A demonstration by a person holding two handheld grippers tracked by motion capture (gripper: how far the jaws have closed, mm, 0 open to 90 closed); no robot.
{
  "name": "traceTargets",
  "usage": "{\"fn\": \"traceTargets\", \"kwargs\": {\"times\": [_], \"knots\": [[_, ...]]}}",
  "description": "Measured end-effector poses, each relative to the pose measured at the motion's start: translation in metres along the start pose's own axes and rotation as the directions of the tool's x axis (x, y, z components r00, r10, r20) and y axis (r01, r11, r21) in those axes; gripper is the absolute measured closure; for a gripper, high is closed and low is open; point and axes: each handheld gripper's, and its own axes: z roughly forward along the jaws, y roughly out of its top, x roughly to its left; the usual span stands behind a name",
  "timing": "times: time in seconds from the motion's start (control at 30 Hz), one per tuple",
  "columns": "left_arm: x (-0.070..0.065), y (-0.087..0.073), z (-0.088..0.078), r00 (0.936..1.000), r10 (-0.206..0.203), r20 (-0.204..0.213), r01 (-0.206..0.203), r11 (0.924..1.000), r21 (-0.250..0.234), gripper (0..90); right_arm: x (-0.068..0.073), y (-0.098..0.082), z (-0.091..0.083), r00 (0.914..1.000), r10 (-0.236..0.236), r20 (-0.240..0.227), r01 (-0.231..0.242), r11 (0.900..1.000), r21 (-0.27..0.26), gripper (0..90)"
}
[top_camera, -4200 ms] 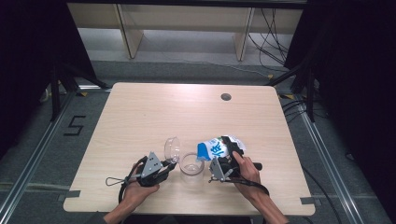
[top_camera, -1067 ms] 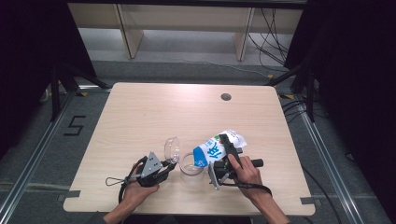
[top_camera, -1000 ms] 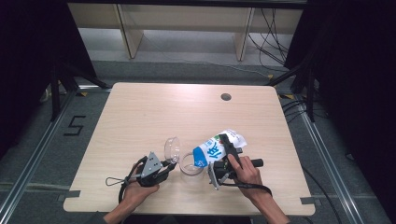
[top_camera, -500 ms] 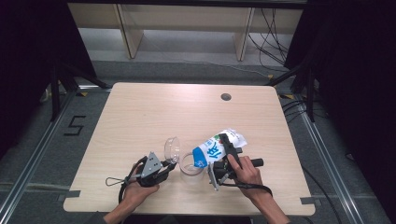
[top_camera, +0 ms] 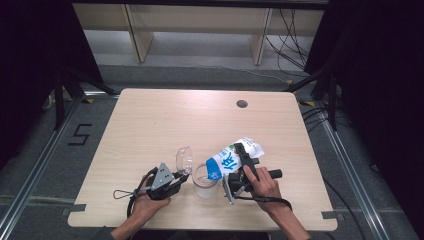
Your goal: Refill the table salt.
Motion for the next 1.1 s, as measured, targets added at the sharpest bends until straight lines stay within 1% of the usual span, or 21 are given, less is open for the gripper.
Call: {"fn": "traceTargets", "kwargs": {"times": [0.1,0.13,0.17,0.27,0.33,0.37,0.43,0.47,0.5,0.57,0.87,0.9,0.93,1.07,1.1], "knots": [[-0.0001,0.0000,0.0000,1.0000,0.000,0.000,0.000,1.0000,0.000,78.0,0.0013,-0.0004,-0.0005,0.9998,0.016,-0.012,-0.016,1.000,0.012,51.2],[-0.0002,0.0000,0.0001,1.0000,0.000,-0.001,0.000,1.0000,-0.001,78.0,-0.0003,-0.0002,-0.0003,0.9999,-0.008,0.006,0.008,1.000,0.002,51.2],[-0.0002,0.0001,0.0001,1.0000,0.000,-0.001,0.000,1.0000,-0.001,78.0,-0.0008,-0.0003,-0.0003,0.9999,-0.012,0.006,0.012,1.000,-0.001,51.3],[-0.0002,0.0001,0.0000,1.0000,0.000,-0.001,0.000,1.0000,0.000,78.0,-0.0008,-0.0006,-0.0003,0.9999,-0.010,0.004,0.010,1.000,0.001,51.3],[-0.0002,0.0001,0.0000,1.0000,0.000,-0.001,0.000,1.0000,-0.001,78.0,0.0001,-0.0004,-0.0008,1.0000,-0.003,-0.003,0.003,1.000,0.012,51.3],[-0.0002,0.0001,0.0000,1.0000,0.001,-0.002,-0.001,1.0000,0.000,78.0,0.0009,0.0000,-0.0011,1.0000,0.006,-0.004,-0.006,1.000,0.010,51.4],[-0.0002,0.0001,0.0001,1.0000,0.000,-0.001,0.000,1.0000,-0.001,78.0,0.0005,0.0001,-0.0004,1.0000,0.003,-0.010,-0.003,1.000,0.003,51.4],[-0.0001,0.0001,0.0000,1.0000,0.000,-0.001,0.000,1.0000,0.000,78.0,-0.0045,-0.0003,0.0017,0.9969,-0.076,0.021,0.077,0.996,-0.038,51.4],[-0.0002,0.0001,0.0000,1.0000,0.001,-0.001,-0.001,1.0000,0.000,78.0,-0.0028,-0.0004,-0.0004,0.9989,-0.045,0.009,0.045,0.999,-0.012,51.5],[-0.0002,0.0001,0.0001,1.0000,-0.001,-0.002,0.001,1.0000,-0.001,77.9,-0.0017,-0.0005,-0.0013,0.9996,-0.029,-0.002,0.029,1.000,0.001,51.5],[-0.0001,0.0002,-0.0002,1.0000,0.001,0.000,-0.001,1.0000,0.002,77.9,-0.0022,-0.0004,-0.0014,0.9994,-0.035,0.002,0.035,0.999,-0.001,51.7],[-0.0003,0.0001,0.0000,1.0000,0.000,-0.002,0.000,1.0000,-0.001,77.9,-0.0022,-0.0003,-0.0015,0.9994,-0.034,-0.003,0.034,0.999,0.002,51.8],[-0.0002,0.0001,0.0000,1.0000,0.000,-0.002,0.000,1.0000,0.000,77.9,-0.0017,-0.0007,-0.0006,0.9995,-0.030,0.004,0.030,0.999,-0.012,51.9],[-0.0001,0.0002,0.0000,1.0000,0.000,-0.001,0.000,1.0000,0.000,77.9,-0.0023,-0.0005,-0.0009,0.9995,-0.031,0.006,0.031,0.999,-0.010,52.0],[-0.0003,0.0001,0.0000,1.0000,0.001,-0.002,-0.001,1.0000,0.000,77.9,-0.0031,-0.0005,-0.0022,0.9992,-0.040,0.005,0.040,0.999,0.005,52.0]]}}
